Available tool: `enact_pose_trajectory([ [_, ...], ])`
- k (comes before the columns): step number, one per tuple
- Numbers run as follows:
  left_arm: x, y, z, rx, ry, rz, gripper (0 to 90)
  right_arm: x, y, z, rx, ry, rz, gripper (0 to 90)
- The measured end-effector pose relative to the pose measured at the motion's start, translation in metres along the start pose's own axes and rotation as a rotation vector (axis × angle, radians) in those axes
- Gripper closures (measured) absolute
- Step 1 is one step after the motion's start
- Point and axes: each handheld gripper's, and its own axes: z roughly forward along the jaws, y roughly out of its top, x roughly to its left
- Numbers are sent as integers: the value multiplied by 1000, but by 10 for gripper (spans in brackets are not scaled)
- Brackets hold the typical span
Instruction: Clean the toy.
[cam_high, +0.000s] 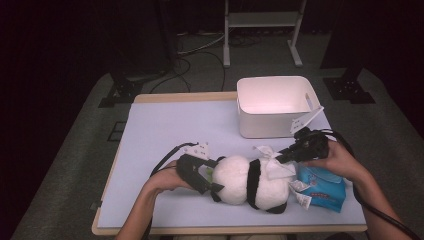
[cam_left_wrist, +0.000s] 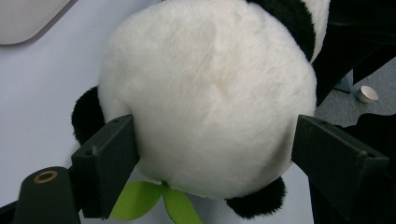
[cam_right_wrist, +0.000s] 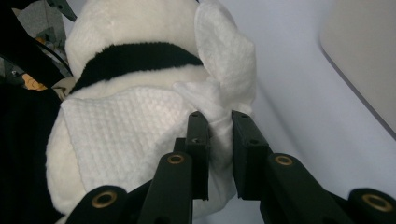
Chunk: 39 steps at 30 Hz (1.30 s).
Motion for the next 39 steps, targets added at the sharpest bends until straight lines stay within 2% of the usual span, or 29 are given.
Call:
enact_pose_trajectory([
  [4,0,0,0,1,1,-1,143,-1,-10,-6,-8,-10,7,777],
  [8,0,1,0,8,2,0,144,1,-11,-8,-13,-11,5,777],
  [16,1,0,1,2,9,-6,143,13,9,1,-4,9,-47,777],
  [29,1,2,2,-2,19,-10,143,38,46,35,22,78,-155,777],
  [35,2,1,2,-1,18,-7,143,52,55,45,30,94,-203,777],
  [39,2,1,1,-4,24,-8,143,51,52,47,40,87,-199,778],
])
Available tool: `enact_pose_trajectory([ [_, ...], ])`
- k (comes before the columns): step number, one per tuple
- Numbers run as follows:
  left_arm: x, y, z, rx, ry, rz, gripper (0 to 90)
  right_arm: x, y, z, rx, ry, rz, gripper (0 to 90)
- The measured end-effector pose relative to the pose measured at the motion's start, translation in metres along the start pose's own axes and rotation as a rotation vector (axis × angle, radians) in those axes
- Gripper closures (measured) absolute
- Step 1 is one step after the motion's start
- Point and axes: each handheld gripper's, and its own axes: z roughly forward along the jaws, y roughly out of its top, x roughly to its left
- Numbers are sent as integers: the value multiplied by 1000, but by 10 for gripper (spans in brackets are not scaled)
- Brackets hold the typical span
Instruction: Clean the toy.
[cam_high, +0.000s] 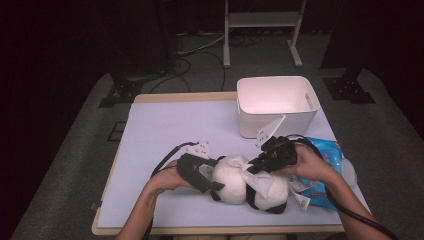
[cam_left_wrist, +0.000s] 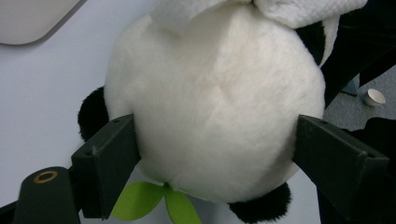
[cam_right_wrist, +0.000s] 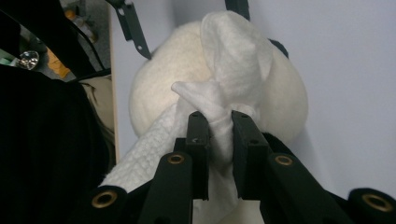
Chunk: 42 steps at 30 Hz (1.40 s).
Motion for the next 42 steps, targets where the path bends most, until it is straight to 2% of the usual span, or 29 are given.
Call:
enact_pose_trajectory([
  [3,0,-1,2,9,5,2,141,-2,-7,-4,-4,-20,9,778],
  [11,2,-4,5,20,-7,7,113,-6,-23,-15,-24,-25,40,778],
  [15,2,-5,7,39,-13,28,105,-9,-29,-16,-38,-16,50,778],
  [27,3,1,20,48,-35,78,99,-13,-45,-22,-64,-28,76,780],
  [32,4,3,28,59,-27,62,104,-14,-46,-20,-63,-30,77,781],
  [34,4,2,28,56,-26,66,133,-14,-45,-19,-60,-29,77,782],
  [37,3,2,27,43,-22,50,211,-14,-44,-19,-59,-25,90,783],
  [42,2,4,20,18,-8,43,259,-15,-41,-17,-69,-23,85,786],
])
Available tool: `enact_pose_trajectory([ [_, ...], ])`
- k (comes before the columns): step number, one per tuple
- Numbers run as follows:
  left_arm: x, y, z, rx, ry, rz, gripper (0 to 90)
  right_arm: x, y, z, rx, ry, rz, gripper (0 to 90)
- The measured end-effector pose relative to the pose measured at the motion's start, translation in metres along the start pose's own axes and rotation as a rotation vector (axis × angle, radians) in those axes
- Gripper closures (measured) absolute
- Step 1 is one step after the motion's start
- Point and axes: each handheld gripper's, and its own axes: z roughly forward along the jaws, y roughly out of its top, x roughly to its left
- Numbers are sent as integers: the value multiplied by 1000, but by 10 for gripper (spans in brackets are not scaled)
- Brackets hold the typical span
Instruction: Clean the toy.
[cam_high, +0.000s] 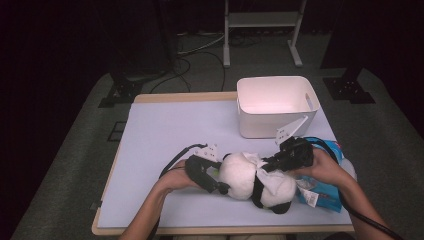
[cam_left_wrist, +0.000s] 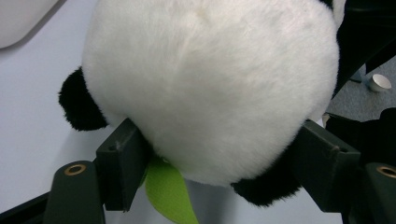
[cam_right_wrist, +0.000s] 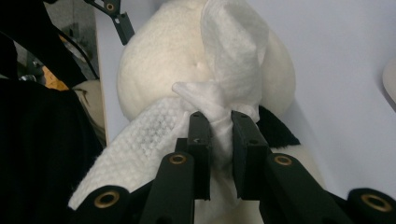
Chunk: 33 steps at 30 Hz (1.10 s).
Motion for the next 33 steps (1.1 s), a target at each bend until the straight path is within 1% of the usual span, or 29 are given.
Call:
enact_pose_trajectory([
  [2,-1,2,-5,-6,5,4,277,0,3,2,-18,15,7,789],
  [4,-1,5,-11,-6,20,5,282,0,8,4,-26,21,-3,789],
  [6,-3,6,-17,-17,32,1,285,0,15,6,-37,29,-12,789],
  [9,-5,9,-27,-8,50,17,285,1,26,9,-53,43,-32,788],
  [12,-7,10,-33,-6,63,12,286,4,36,12,-56,42,-53,788],
  [16,-8,13,-40,-13,65,14,291,9,48,12,-56,38,-80,788],
  [18,-9,16,-41,-20,65,19,292,12,55,12,-58,37,-93,788],
  [20,-10,20,-42,-19,63,19,296,16,62,11,-68,51,-106,787],
  [21,-10,21,-42,-12,64,24,296,18,66,11,-65,52,-116,787],
  [26,-11,29,-40,-3,61,23,296,27,80,13,-57,62,-156,787],
  [31,-11,33,-38,-1,56,23,296,31,85,16,-58,78,-174,786],
  [33,-11,32,-37,-1,53,20,295,31,84,17,-55,81,-168,786],
])
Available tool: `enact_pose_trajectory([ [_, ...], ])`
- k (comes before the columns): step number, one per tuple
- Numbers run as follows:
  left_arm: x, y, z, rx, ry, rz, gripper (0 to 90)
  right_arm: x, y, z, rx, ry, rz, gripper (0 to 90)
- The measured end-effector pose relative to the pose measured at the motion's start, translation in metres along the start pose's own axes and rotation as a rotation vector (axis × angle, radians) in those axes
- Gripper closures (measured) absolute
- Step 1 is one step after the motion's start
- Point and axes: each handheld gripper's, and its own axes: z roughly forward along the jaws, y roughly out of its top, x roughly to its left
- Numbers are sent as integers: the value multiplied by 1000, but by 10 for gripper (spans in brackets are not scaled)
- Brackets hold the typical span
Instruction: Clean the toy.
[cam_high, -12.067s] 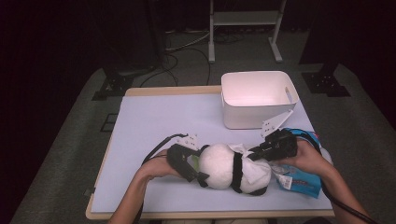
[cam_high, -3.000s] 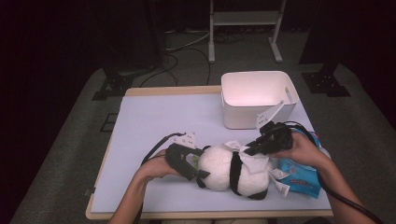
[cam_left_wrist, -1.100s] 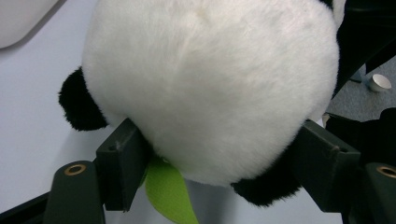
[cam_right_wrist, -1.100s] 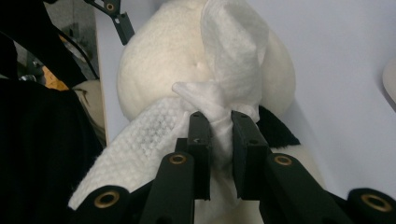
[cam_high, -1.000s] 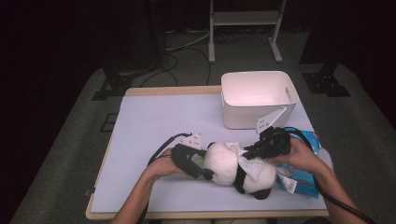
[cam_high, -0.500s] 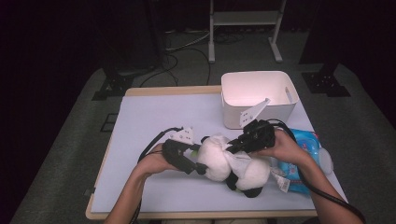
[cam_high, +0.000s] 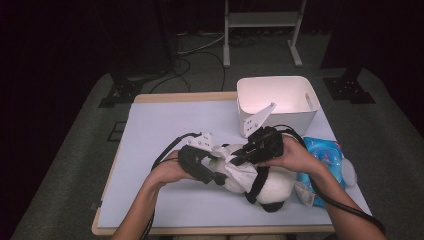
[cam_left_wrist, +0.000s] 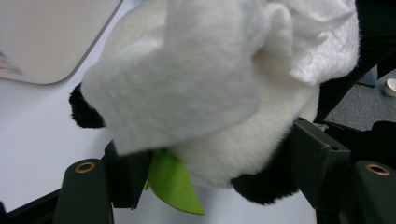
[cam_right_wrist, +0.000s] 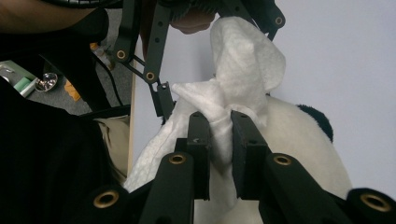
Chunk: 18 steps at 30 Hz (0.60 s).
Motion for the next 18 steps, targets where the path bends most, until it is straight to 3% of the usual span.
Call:
enact_pose_trajectory([
  [9,3,-2,2,-6,-8,-20,295,3,-9,-6,21,3,8,785],
  [18,4,-4,2,-3,-15,-33,295,2,-1,6,16,23,-10,785],
])
